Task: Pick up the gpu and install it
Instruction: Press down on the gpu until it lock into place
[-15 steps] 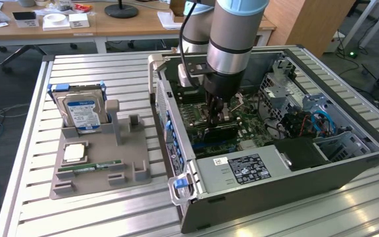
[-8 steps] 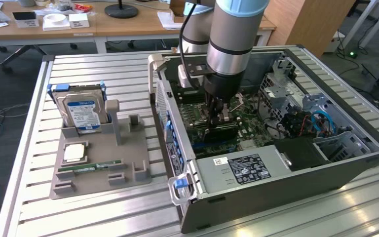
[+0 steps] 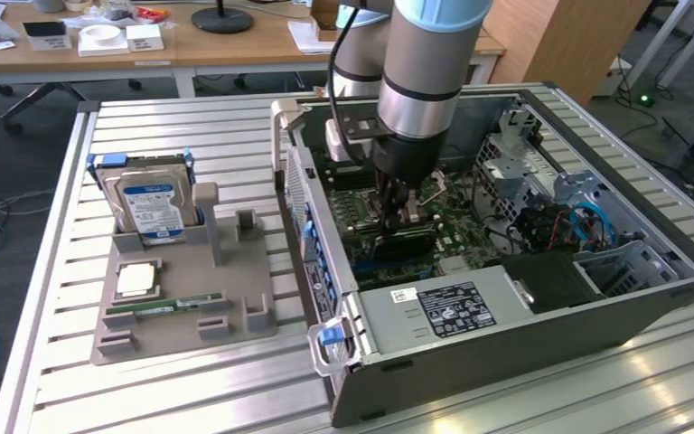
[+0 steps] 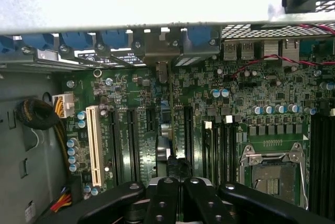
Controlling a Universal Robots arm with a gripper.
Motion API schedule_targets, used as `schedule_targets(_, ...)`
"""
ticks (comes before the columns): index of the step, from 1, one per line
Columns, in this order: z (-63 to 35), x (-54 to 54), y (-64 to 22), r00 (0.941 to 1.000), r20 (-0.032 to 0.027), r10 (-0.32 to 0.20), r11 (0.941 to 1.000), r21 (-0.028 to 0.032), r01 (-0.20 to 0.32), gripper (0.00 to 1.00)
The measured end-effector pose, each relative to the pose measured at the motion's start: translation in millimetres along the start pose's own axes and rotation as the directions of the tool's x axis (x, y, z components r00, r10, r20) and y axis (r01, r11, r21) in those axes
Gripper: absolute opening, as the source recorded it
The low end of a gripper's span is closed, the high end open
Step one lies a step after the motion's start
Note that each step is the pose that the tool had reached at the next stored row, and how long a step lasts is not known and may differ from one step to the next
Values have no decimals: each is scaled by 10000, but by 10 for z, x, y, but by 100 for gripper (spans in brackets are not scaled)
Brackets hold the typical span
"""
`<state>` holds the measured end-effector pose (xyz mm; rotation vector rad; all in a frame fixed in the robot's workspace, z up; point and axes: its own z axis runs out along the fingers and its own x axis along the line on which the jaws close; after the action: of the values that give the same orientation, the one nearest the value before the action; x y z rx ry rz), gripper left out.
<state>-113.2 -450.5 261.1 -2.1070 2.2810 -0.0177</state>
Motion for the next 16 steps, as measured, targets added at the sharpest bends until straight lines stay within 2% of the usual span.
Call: schedule_targets(16,15,1,5,10000,2,0,10000,0,0,11)
